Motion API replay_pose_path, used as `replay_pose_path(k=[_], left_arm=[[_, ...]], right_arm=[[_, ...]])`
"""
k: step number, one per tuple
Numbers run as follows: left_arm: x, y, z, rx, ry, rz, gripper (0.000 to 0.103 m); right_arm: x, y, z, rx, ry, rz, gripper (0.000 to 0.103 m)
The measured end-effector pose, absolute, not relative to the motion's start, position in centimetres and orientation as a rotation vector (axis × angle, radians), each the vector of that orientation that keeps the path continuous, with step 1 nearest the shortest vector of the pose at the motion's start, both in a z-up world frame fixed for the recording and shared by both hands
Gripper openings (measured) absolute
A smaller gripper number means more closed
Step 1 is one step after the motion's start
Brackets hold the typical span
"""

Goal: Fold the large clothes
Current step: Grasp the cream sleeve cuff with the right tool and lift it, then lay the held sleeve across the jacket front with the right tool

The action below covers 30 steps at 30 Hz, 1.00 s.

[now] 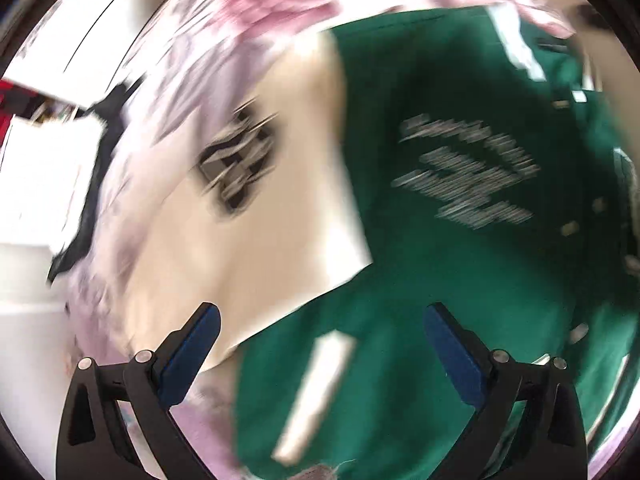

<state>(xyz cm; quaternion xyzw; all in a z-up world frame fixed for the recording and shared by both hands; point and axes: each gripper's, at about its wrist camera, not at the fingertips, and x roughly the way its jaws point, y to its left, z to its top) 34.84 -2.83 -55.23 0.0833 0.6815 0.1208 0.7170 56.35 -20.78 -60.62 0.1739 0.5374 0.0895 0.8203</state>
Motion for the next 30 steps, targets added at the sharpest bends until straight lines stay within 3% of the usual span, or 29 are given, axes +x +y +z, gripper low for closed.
replay_pose_path(k=[3,5,6,13,17,22,24,27,30], left_arm=[[31.7,0.8,-55.9,0.197,1.531,0.308,0.103],[30.7,1.8,-56.2,0.201,1.536,0.312,0.103],[30.4,2.5,-56.4,0.201,1.538,0.313,0.103],[30.8,0.1,-53.7,0.144,1.509,0.235,0.103],[33.7,-4.6,-52.3,0.141,1.451,0.177,0.103],[39.7,-11.1,-53.9,0.013,1.442,-0.014,0.103],[42.7,-13.6,-56.2,0.090,1.433,0.031,0.103],[45.3,-12.7,-58.7,0.215,1.413,0.198,0.103],[45.5,-8.1,-59.5,0.154,1.456,0.279,0.103]], right_arm=[[56.5,-14.2,-68.0,0.385,1.401,0.363,0.021],[55.1,-14.8,-70.3,0.492,1.484,0.409,0.054],[53.8,-16.2,-70.3,0.575,1.476,0.411,0.057],[40.8,-33.2,-68.2,1.125,1.309,0.104,0.062],[32.1,-41.5,-71.4,1.333,1.279,-0.189,0.062],[29.2,-45.8,-74.6,1.370,1.267,-0.269,0.062],[29.0,-46.3,-74.7,1.354,1.250,-0.271,0.062],[28.2,-47.0,-74.2,1.334,1.233,-0.278,0.062],[26.9,-47.9,-74.2,1.397,1.204,-0.254,0.062]])
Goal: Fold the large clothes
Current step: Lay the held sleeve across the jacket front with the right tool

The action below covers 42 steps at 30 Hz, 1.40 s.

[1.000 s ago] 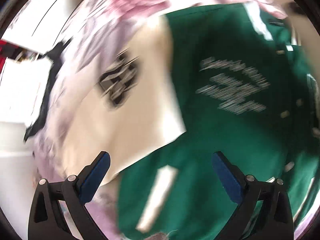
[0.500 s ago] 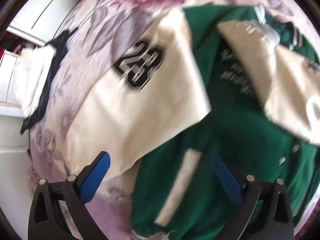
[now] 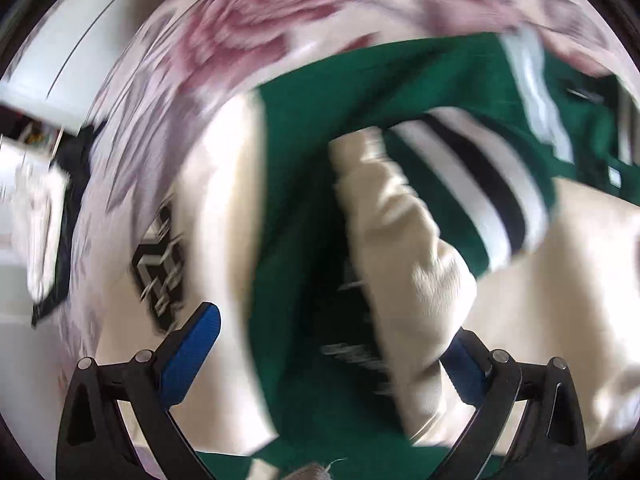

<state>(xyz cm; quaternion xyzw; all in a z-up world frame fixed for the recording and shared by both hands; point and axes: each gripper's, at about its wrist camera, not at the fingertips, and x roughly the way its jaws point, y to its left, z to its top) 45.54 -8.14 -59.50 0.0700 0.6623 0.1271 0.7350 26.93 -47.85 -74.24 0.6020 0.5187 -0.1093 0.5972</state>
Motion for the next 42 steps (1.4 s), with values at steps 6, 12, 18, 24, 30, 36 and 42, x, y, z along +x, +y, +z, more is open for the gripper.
replay_pose_path(k=[6,12,18,24,30,36,42], left_arm=[[40.7,-0.9,-59.5,0.065,1.512,0.378,0.103],[37.6,0.4,-57.5,0.115,1.446,0.378,0.103],[36.0,0.7,-55.6,0.215,1.365,0.348,0.103],[37.1,-1.0,-55.5,0.213,1.367,0.328,0.103],[37.2,-0.1,-55.0,0.167,1.359,0.335,0.103],[32.3,6.0,-54.7,-0.020,1.438,0.388,0.103],[23.0,15.6,-55.8,-0.417,1.473,0.477,0.103]], right_arm=[[20.7,-51.6,-75.7,1.657,0.983,-0.239,0.062],[17.4,-54.5,-73.4,1.560,1.153,-0.397,0.062],[18.4,-54.1,-63.7,1.168,1.173,-0.401,0.057],[29.2,-52.7,-68.6,1.087,1.224,-0.245,0.030],[33.3,-54.7,-69.4,1.103,1.335,-0.203,0.035],[24.7,-55.0,-62.2,1.134,1.237,-0.167,0.047],[19.8,-46.3,-63.5,1.065,1.357,-0.122,0.049]])
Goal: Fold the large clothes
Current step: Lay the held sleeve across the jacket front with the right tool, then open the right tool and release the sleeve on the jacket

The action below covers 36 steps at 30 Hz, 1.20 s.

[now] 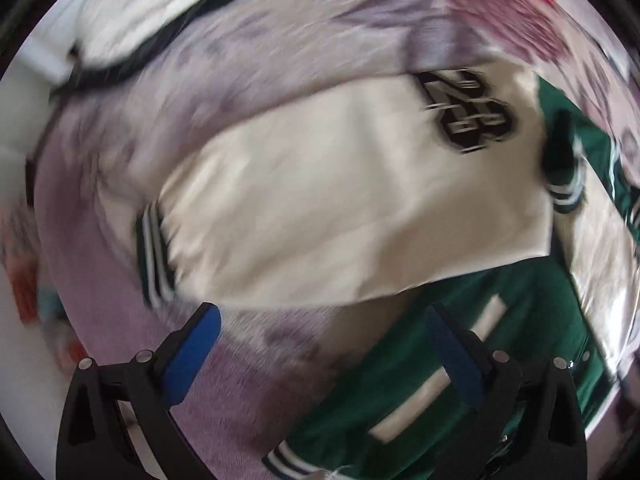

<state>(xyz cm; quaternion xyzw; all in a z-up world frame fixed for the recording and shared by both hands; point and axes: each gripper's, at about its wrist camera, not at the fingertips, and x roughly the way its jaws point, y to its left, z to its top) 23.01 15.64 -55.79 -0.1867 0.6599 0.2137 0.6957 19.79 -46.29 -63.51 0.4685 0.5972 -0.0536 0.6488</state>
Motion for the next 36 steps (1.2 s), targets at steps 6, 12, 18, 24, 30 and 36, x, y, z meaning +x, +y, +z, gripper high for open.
replay_pose_path(k=[6,12,18,24,30,36], left_arm=[[16.6,22.4,-62.7,-0.924,1.456,0.492,0.092],[15.6,27.5,-64.0,-1.130,1.245,0.626,0.015],[19.7,35.0,-63.8,-0.996,1.094,0.656,0.007],[23.5,40.9,-64.7,-1.108,1.035,0.557,0.013],[19.7,41.7,-67.8,-1.611,0.822,0.345,0.046],[21.9,41.6,-68.4,-1.662,0.710,0.380,0.070]], right_arm=[[16.8,-37.6,-67.7,1.034,1.467,-0.105,0.053],[23.1,-31.2,-68.0,0.866,1.482,-0.139,0.053],[26.1,-27.4,-68.9,0.735,1.514,-0.200,0.053],[26.7,-26.7,-69.1,0.749,1.520,-0.235,0.053],[25.6,-28.1,-69.5,0.742,1.522,-0.251,0.053],[26.1,-27.1,-70.3,0.735,1.517,-0.277,0.053]])
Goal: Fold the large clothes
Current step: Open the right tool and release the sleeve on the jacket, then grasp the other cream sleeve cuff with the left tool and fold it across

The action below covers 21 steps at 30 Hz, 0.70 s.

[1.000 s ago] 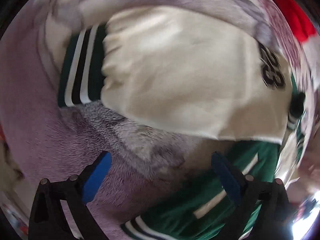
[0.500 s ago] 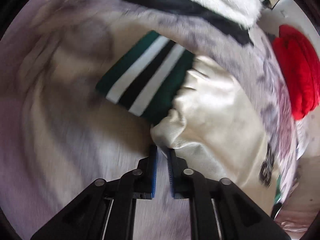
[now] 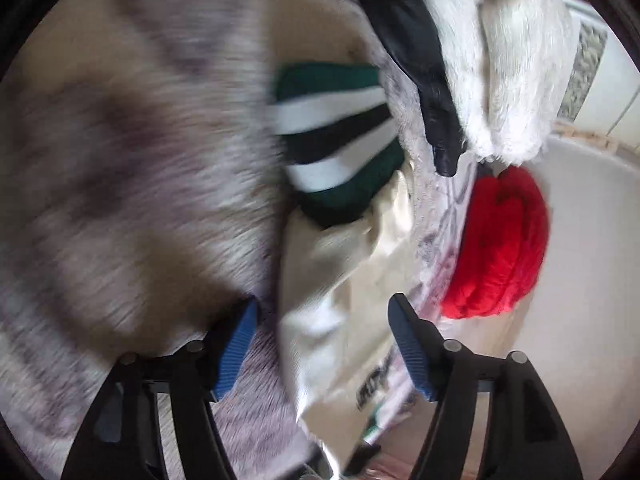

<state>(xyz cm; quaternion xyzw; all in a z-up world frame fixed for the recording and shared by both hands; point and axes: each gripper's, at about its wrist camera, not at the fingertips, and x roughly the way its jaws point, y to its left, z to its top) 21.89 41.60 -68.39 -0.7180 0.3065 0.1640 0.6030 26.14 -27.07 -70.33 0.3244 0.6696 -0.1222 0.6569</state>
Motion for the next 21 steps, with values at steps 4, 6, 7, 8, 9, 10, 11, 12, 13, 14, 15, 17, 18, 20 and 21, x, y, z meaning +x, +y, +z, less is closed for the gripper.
replay_pose_path(k=[4,6,7,8,9,10,11,12,13,14,15,17,18,20,21], left_arm=[[26.5,41.6,-65.8,-1.417,0.823,0.484,0.078],[29.4,41.2,-64.1,-1.234,0.881,0.558,0.075],[30.2,41.2,-63.1,-1.145,0.901,0.585,0.051],[31.1,41.0,-62.4,-1.058,0.928,0.609,0.017],[32.2,40.7,-61.7,-0.969,0.955,0.621,0.013],[32.2,40.7,-61.5,-0.927,0.961,0.630,0.008],[32.3,40.4,-60.8,-0.896,0.953,0.644,0.006],[32.5,40.3,-59.4,-0.868,0.931,0.656,0.006],[32.5,40.1,-58.2,-0.843,0.917,0.662,0.005],[33.1,40.1,-57.4,-0.821,0.902,0.665,0.005],[33.6,39.8,-55.4,-0.780,0.872,0.656,0.005],[33.8,39.0,-52.9,-0.701,0.844,0.635,0.005],[34.1,38.1,-51.2,-0.640,0.827,0.619,0.005],[34.5,35.5,-47.9,-0.515,0.794,0.594,0.004],[35.4,34.4,-46.8,-0.471,0.774,0.576,0.004]], right_arm=[[27.6,-25.8,-70.4,0.700,1.508,-0.273,0.053],[28.6,-25.0,-69.6,0.609,1.490,-0.289,0.053],[29.2,-24.4,-69.1,0.544,1.483,-0.300,0.053],[29.7,-23.9,-68.8,0.489,1.481,-0.307,0.053],[30.5,-23.1,-68.3,0.411,1.476,-0.314,0.054],[31.1,-22.5,-67.9,0.360,1.468,-0.317,0.054],[31.8,-21.7,-67.5,0.290,1.457,-0.328,0.060],[32.3,-21.2,-67.2,0.240,1.448,-0.342,0.064],[32.8,-20.6,-66.8,0.183,1.430,-0.359,0.073],[33.2,-20.3,-66.5,0.145,1.415,-0.377,0.081],[33.7,-19.9,-66.0,0.087,1.386,-0.408,0.084],[34.5,-19.5,-65.6,0.046,1.349,-0.427,0.088],[34.8,-19.4,-65.6,0.037,1.348,-0.428,0.088],[35.8,-19.2,-65.9,0.030,1.366,-0.415,0.088],[35.9,-19.1,-66.0,0.030,1.370,-0.411,0.088]])
